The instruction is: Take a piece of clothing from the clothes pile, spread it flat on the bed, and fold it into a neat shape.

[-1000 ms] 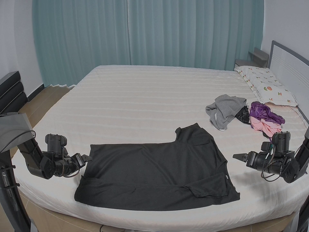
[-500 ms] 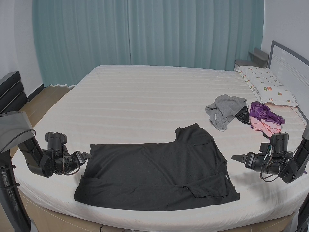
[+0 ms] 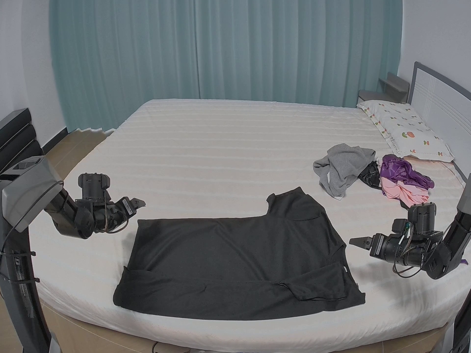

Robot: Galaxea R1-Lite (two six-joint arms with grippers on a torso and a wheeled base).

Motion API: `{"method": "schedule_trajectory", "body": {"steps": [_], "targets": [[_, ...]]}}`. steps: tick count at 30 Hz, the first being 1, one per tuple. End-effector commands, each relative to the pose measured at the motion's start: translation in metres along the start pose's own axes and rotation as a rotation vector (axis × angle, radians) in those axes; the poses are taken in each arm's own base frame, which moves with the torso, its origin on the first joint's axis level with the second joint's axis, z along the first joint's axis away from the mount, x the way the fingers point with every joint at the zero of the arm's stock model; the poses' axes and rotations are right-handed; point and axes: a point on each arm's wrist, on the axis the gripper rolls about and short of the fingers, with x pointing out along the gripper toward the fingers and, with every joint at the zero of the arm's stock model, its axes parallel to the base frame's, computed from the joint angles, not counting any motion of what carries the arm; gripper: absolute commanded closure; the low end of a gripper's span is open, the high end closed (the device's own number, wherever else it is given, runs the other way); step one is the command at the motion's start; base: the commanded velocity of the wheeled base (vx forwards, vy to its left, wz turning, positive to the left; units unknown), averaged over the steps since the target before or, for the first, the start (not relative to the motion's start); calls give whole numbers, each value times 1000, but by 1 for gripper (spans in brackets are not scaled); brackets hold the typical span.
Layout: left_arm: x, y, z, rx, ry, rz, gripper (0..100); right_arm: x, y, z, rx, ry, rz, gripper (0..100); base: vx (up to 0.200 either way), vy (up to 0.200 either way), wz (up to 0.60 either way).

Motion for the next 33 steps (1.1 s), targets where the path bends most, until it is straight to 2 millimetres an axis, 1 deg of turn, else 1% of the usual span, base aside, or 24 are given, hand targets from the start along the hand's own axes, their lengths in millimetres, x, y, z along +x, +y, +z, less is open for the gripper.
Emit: {"method": "schedule_trajectory", "body": {"steps": [1,2,3,8,11,24,25,27,30,33], "targets": [[73,5,2,-3,67,20,0,2,3,-4,1,16,6,0,0,0,0],[75,5,3,-3,69,21,0,2,3,-4,2,18,6,0,0,0,0],[84,3,3,-1,80,15,0,4,1,-5,9,22,2,0,0,0,0],[95,3,3,-1,102,26,0,7,-2,-6,23,32,-6,0,0,0,0],[101,9,-3,-3,112,33,0,10,-3,-7,24,40,-9,0,0,0,0],[100,5,-2,-5,115,23,0,19,-4,-7,28,48,-9,0,0,0,0],[100,6,-3,-10,117,24,100,21,-4,-6,29,47,-8,0,0,0,0],[99,5,-3,-24,116,25,100,22,-4,-6,29,46,-8,0,0,0,0],[91,1,7,-97,91,18,100,23,-4,-5,26,43,-6,0,0,0,0],[88,3,10,-115,84,27,100,24,-3,-3,25,38,-4,0,0,0,0]]}}
